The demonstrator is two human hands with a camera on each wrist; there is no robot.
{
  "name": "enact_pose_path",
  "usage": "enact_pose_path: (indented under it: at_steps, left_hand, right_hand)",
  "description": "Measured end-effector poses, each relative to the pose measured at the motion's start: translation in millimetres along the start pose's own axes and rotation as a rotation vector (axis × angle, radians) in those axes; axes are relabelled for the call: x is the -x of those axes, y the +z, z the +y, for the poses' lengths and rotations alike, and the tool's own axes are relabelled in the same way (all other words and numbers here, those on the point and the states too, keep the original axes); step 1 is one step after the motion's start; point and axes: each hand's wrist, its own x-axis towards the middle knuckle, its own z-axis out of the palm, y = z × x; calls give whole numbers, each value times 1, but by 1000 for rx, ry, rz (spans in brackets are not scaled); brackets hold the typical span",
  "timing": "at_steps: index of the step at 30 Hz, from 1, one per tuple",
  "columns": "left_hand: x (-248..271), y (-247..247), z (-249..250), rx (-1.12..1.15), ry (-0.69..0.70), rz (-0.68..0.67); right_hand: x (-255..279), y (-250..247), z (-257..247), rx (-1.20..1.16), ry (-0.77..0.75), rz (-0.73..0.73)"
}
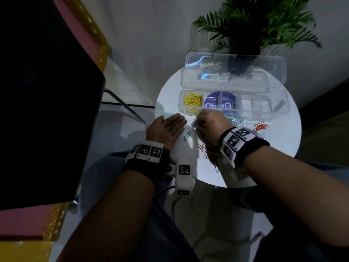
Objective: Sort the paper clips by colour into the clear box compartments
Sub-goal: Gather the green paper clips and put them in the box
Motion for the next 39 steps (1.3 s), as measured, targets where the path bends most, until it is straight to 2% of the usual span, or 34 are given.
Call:
enact_pose_path:
  at_steps: [3, 5, 8, 10, 13, 14, 17, 18, 21, 28, 34, 37, 39]
  left_hand:
    - [-1, 1, -1, -15, -10, 13]
    - [-1, 4, -3, -37, -26, 9]
    - [-1, 7, -8, -3, -56, 3]
    - [1, 9, -8, 36, -55, -12]
    - [1, 7, -4, 52, -26, -1]
    - [1, 5, -2, 58, -17, 6]
    - [0, 1, 2, 74, -5, 29]
    - [1, 1, 2, 75, -5, 30]
    - [3, 2, 3, 76, -2, 12]
    - [3, 3, 4, 52, -4, 1]
    - [6, 3, 6, 59, 34, 3]
    - [4, -1, 12, 97, 87, 35]
    - [2, -4, 15, 126, 109, 55]
  right_hand:
    - [7, -14, -7, -274, 107, 146]
    - [10, -24, -21, -393, 80, 170]
    - [7, -31, -44, -340, -48, 83]
    - [4, -31, -50, -297, -78, 89]
    - [1, -31, -41, -327, 57, 200]
    - [0, -30, -36, -262, 107, 183]
    - [2, -19, -21, 54, 171, -100]
    - [4, -12, -18, 133, 161, -137]
    - [6, 0, -13, 253, 133, -126]
    - [1, 3, -11, 310, 107, -168]
    - [1, 3, -18, 262, -77, -129]
    - [-1, 5, -26, 283, -136, -240]
    - [0, 6, -28, 263, -117, -312]
